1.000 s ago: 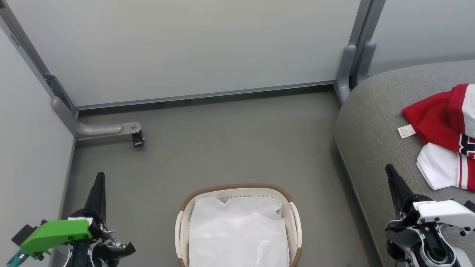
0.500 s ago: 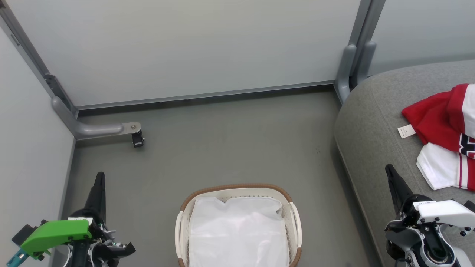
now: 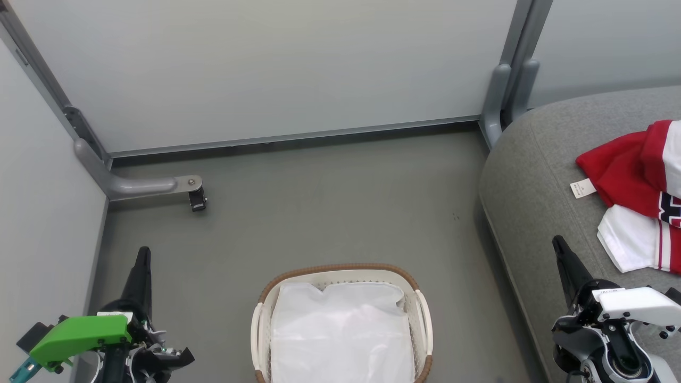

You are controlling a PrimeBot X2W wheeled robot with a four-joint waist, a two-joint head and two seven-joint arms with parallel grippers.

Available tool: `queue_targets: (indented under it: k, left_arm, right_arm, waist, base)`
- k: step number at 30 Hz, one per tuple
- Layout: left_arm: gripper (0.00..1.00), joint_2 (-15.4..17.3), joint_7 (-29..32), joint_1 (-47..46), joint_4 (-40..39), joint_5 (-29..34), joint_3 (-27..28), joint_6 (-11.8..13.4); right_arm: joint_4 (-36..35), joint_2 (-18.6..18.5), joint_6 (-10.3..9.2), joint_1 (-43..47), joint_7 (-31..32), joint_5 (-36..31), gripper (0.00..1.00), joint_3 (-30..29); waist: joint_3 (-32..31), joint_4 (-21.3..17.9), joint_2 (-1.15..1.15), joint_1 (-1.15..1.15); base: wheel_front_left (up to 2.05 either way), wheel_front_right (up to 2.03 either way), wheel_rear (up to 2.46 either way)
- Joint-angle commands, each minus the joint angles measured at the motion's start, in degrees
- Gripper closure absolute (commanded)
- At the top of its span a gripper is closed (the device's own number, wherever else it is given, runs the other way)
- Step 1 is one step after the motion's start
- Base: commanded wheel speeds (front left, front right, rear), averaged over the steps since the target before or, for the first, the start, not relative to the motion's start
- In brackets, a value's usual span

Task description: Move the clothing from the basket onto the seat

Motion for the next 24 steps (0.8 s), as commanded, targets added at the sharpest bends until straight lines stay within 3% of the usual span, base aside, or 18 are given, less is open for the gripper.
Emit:
queue_targets:
  k: [1,24]
  left_arm:
    - [1.0,0.4,0.2,-0.6,-0.1,-0.2,0.1,-0.4]
    - [1.0,0.4,0.2,-0.6,-0.1,-0.2,0.1,-0.4]
  right_arm:
    - [-0.2,-0.3,-0.02,0.6,0.2,0.2,1.0,-0.1]
    - [-0.2,-0.3,-0.02,0.6,0.2,0.2,1.0,-0.1]
  waist:
    - [0.0,0.0,0.0,0.0]
    - [0.0,0.0,0.0,0.0]
  base:
    - [0.0,0.0,0.0]
    - [0.0,0.0,0.0]
